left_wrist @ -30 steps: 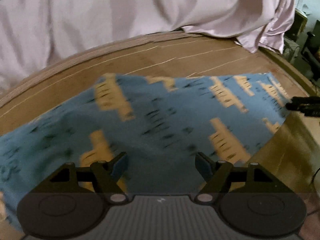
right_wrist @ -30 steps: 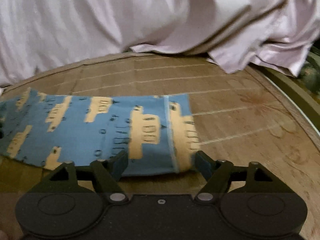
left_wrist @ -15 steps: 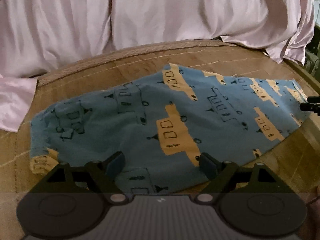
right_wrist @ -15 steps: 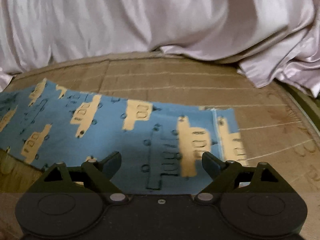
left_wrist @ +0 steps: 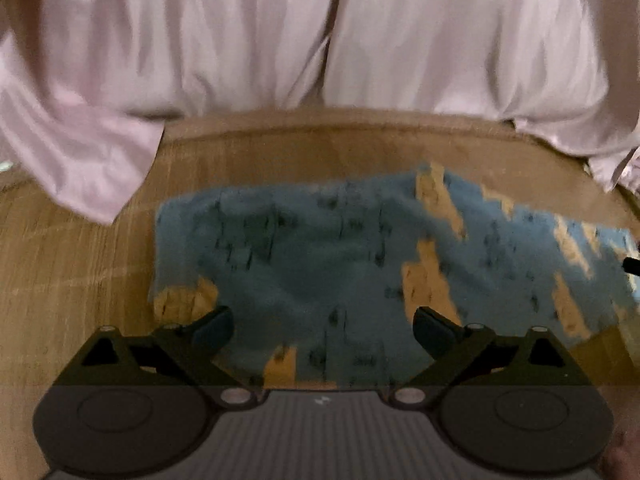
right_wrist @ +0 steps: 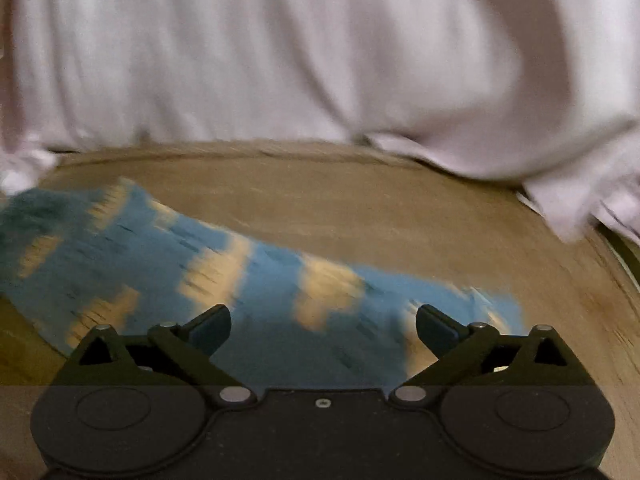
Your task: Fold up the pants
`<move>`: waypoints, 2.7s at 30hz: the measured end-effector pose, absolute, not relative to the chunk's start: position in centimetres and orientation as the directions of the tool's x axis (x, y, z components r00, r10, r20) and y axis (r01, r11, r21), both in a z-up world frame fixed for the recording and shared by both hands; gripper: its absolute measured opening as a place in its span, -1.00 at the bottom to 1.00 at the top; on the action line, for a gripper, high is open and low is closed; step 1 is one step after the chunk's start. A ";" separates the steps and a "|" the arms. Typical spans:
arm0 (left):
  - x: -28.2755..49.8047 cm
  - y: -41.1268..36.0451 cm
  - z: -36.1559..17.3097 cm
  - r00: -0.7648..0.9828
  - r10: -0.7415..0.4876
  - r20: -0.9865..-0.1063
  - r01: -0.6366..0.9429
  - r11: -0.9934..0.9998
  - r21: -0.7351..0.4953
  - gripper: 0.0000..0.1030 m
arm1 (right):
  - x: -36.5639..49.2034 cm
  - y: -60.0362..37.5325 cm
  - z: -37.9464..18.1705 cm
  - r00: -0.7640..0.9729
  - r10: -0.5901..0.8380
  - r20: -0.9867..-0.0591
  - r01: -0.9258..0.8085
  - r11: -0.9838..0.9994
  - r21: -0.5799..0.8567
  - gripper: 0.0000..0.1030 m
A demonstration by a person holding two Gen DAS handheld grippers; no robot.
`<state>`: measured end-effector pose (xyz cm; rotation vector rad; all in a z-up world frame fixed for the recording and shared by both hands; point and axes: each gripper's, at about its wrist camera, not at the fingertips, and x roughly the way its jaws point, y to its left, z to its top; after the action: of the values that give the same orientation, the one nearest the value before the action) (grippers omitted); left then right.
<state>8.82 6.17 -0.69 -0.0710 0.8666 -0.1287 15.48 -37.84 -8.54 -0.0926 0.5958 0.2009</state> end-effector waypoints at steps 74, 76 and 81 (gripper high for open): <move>20.6 -17.3 1.1 0.596 -0.383 -0.706 0.561 0.828 0.024 0.87 | 12.0 -46.0 -12.9 0.850 0.078 -0.520 0.003 0.988 0.153 0.99; 21.9 -22.1 0.8 0.552 -0.461 -0.695 0.662 0.749 0.030 0.87 | 11.8 -47.4 -13.1 0.858 0.061 -0.510 0.026 0.987 0.162 0.99; 24.3 -32.1 -0.9 0.375 -0.597 -0.709 0.846 0.533 -0.001 0.70 | 11.8 -50.5 -13.3 0.870 0.053 -0.490 0.044 0.982 0.185 0.98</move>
<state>24.25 -32.14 -0.86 0.3958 0.7200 -0.9544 11.83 -50.47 -13.29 0.1932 0.5158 0.0044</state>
